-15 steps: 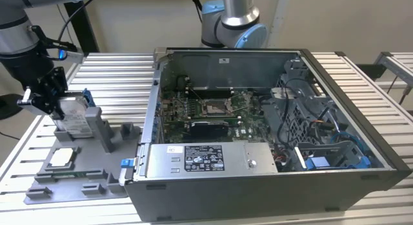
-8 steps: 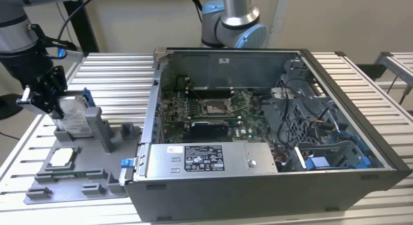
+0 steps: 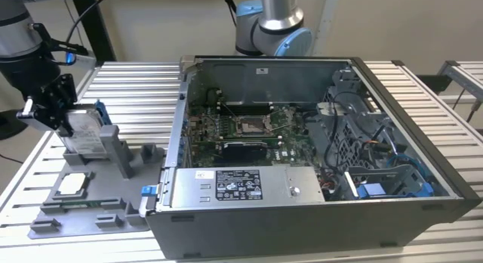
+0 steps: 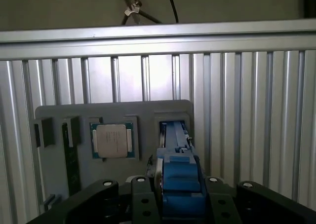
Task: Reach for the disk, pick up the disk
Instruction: 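Pick up the disk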
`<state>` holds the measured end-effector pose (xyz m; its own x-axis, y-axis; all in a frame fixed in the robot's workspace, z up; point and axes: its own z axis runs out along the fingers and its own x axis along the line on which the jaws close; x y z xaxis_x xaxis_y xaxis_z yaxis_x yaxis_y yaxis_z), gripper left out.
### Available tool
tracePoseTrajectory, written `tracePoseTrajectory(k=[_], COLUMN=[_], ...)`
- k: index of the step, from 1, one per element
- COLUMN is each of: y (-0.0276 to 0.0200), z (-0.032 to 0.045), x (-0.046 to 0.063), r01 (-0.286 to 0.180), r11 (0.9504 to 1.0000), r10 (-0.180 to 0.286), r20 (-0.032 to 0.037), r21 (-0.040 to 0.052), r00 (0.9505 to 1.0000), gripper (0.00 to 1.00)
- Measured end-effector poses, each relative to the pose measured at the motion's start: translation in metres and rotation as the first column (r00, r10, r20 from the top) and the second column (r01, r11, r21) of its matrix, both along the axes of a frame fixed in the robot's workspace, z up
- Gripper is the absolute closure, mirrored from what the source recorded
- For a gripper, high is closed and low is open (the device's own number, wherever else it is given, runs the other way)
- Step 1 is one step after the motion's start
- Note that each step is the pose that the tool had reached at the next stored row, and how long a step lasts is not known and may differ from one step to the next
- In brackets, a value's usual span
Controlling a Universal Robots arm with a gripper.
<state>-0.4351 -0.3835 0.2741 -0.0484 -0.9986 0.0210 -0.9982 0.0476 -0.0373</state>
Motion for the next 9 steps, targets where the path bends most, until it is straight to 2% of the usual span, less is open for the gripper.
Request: tracePoseTrajectory(k=[9], y=[0.0], z=[0.0098], x=[0.0], r01=[0.0], r11=[1.0], r10=[0.0], r20=[0.0], r21=[0.0], r00=[1.0], gripper=[1.0])
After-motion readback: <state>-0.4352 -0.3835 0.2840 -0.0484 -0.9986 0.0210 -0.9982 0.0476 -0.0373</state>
